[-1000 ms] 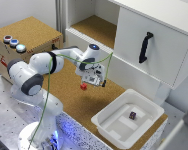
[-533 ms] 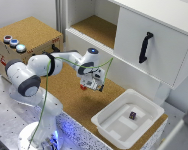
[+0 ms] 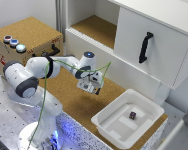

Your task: Slide the pink block to the left

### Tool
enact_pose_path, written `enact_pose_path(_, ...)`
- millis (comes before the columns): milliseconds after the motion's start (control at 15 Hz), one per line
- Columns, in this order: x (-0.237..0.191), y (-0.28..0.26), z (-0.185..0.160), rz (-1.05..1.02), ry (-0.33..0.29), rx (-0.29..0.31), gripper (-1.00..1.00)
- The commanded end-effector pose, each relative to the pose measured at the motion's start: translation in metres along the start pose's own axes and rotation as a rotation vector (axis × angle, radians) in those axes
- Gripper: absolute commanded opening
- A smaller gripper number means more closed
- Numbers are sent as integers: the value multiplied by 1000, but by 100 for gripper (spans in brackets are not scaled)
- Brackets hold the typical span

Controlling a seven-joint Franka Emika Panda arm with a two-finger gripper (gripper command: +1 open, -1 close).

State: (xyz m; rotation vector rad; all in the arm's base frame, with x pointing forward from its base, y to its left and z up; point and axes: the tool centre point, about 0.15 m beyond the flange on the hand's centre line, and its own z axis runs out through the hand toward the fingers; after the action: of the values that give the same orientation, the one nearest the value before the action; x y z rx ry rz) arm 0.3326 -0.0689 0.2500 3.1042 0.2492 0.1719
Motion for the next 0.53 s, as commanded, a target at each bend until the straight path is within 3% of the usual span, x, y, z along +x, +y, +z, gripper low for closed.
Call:
enact_pose_path(0, 12, -16, 39, 152, -35, -111, -100)
enact_pose_path(467, 30, -27, 62, 200, -60, -90, -100)
